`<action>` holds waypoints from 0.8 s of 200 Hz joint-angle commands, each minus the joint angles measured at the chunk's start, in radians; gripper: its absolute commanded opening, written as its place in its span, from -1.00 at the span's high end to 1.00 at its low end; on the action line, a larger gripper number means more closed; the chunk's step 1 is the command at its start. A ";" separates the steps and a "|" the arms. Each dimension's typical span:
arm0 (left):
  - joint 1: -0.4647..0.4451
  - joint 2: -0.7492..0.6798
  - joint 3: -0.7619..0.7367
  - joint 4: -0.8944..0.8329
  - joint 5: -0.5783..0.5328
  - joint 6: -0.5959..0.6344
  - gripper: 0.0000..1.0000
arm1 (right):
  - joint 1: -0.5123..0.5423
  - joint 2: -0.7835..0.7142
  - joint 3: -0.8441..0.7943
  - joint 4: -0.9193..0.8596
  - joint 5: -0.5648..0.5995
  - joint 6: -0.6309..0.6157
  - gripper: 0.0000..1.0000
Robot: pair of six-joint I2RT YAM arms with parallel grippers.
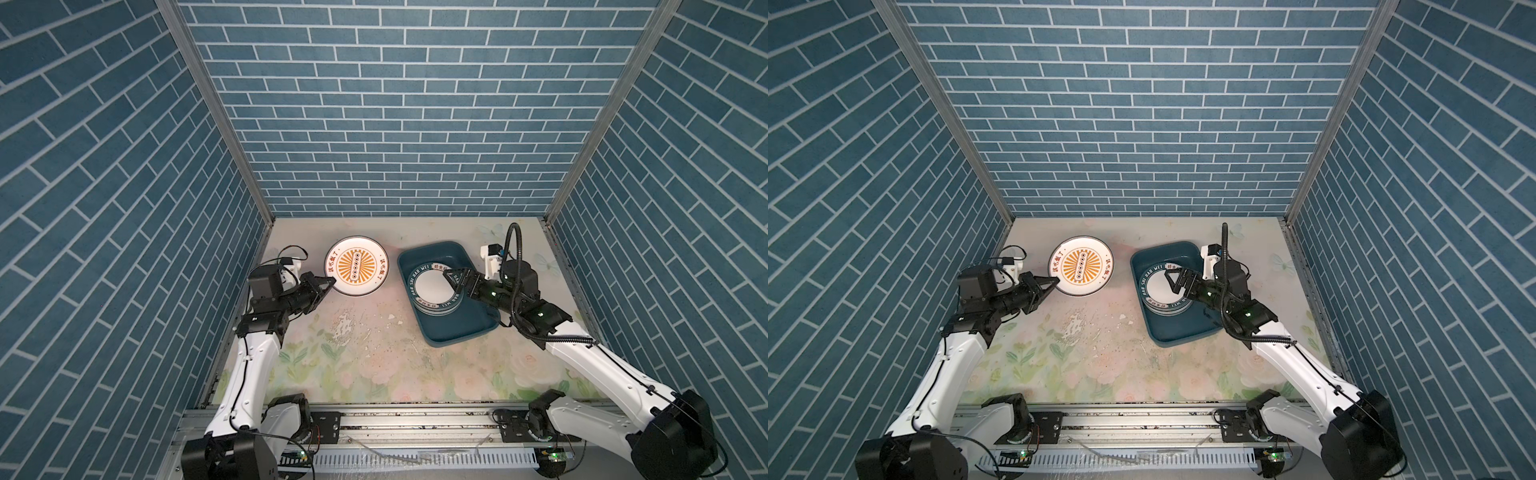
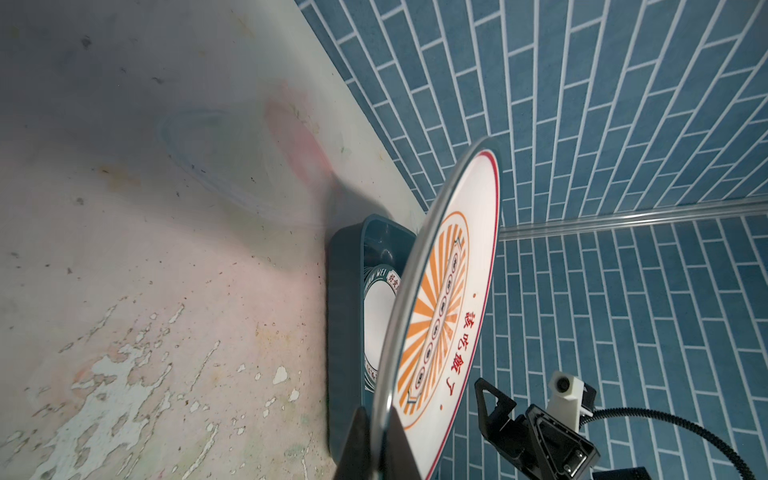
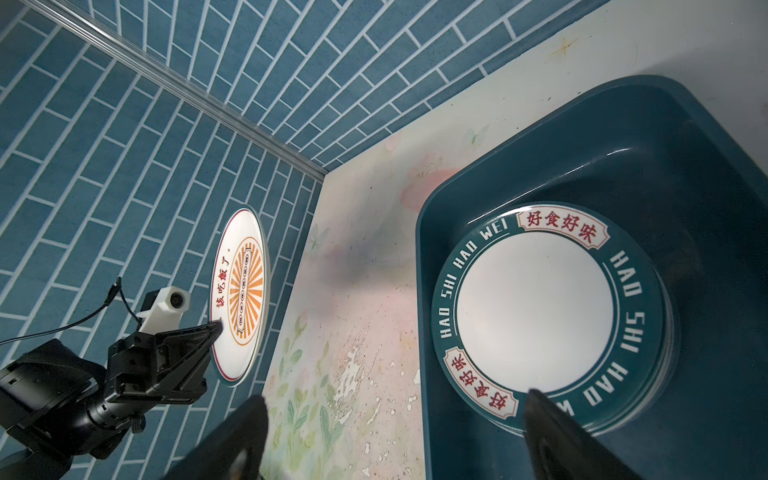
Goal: Place the plates into the plastic bin on the countertop
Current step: 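Carry the sunburst plate toward the bin and the right gripper with the left gripper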
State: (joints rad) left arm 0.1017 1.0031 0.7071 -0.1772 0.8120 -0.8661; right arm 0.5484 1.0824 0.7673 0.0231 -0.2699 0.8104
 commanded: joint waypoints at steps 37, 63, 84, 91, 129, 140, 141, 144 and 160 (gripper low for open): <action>-0.219 0.101 0.075 0.081 -0.072 0.032 1.00 | 0.004 -0.004 0.011 0.005 -0.025 -0.023 -0.88; -0.301 0.149 0.091 0.102 -0.082 0.039 1.00 | 0.003 0.021 0.018 0.016 -0.045 -0.022 -0.84; -0.361 0.186 0.114 0.109 -0.091 0.047 1.00 | 0.004 0.047 0.031 0.019 -0.065 -0.016 -0.79; -0.380 0.199 0.119 0.118 -0.091 0.045 1.00 | 0.004 0.054 0.034 0.024 -0.071 -0.014 -0.78; -0.449 0.262 0.145 0.176 -0.082 0.032 1.00 | 0.004 0.073 0.031 0.044 -0.080 0.005 -0.68; -0.467 0.279 0.157 0.183 -0.080 0.033 1.00 | 0.004 0.073 0.029 0.047 -0.078 0.009 -0.65; -0.468 0.281 0.157 0.183 -0.080 0.034 1.00 | 0.004 0.073 0.029 0.047 -0.078 0.009 -0.64; -0.474 0.285 0.161 0.185 -0.079 0.035 1.00 | 0.004 0.074 0.028 0.048 -0.078 0.009 -0.63; -0.493 0.313 0.180 0.200 -0.071 0.035 1.00 | 0.004 0.073 0.026 0.051 -0.078 0.011 -0.53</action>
State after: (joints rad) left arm -0.3626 1.2949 0.8341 -0.0589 0.7189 -0.8406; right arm 0.5491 1.1526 0.7696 0.0395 -0.3344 0.8135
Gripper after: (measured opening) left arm 0.080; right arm 0.792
